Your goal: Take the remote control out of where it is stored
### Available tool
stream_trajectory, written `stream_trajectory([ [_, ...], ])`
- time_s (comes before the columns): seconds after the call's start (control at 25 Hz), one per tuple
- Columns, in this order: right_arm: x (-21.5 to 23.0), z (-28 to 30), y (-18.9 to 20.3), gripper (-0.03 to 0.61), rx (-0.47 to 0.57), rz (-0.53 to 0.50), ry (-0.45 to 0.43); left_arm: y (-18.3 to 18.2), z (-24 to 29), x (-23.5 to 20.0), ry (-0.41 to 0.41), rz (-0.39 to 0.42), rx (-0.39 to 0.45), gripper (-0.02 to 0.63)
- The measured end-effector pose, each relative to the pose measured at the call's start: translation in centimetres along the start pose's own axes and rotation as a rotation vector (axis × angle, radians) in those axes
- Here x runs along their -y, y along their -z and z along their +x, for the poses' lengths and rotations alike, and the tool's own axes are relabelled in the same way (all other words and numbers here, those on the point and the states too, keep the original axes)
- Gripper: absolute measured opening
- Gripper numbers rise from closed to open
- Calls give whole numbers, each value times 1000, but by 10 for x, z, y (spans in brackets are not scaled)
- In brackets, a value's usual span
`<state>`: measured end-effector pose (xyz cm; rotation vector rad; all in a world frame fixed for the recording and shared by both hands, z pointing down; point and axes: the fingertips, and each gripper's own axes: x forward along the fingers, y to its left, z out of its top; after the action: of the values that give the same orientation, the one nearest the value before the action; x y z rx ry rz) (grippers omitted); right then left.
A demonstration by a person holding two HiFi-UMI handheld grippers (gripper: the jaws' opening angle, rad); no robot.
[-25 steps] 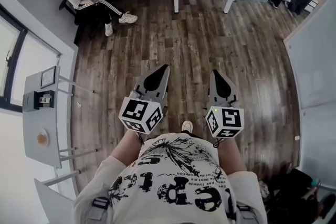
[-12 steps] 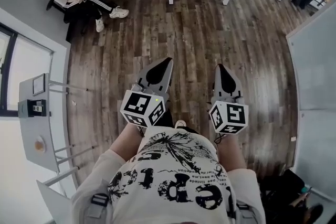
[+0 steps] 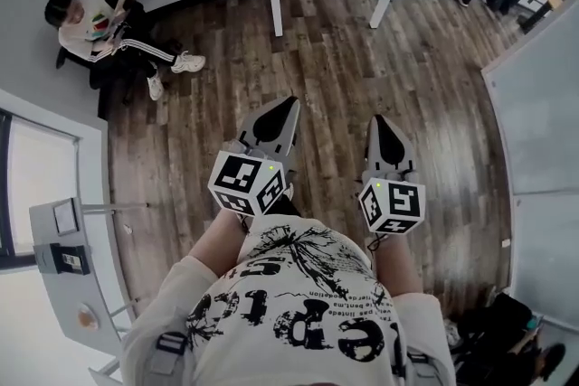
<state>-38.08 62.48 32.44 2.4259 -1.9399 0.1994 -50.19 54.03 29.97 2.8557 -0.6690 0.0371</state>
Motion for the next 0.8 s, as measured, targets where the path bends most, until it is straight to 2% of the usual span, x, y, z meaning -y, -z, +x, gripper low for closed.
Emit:
stream_trajectory([
  [0.2,-5,77,-19,-8,14,-7,17,-27,49,-62,24,10,7,9],
  [0.44,-7,143,-25,-6,6,-12,23,-37,87,-121,9,-8,0,9],
  [0.64,10,182,-18,-8,-22,-16,5,-30,121,-138,-1,-46,-5,9],
  [0.8,41,213,-16,-6,-27,-24,-29,-26,158,-143,-48,-59,-4,9],
])
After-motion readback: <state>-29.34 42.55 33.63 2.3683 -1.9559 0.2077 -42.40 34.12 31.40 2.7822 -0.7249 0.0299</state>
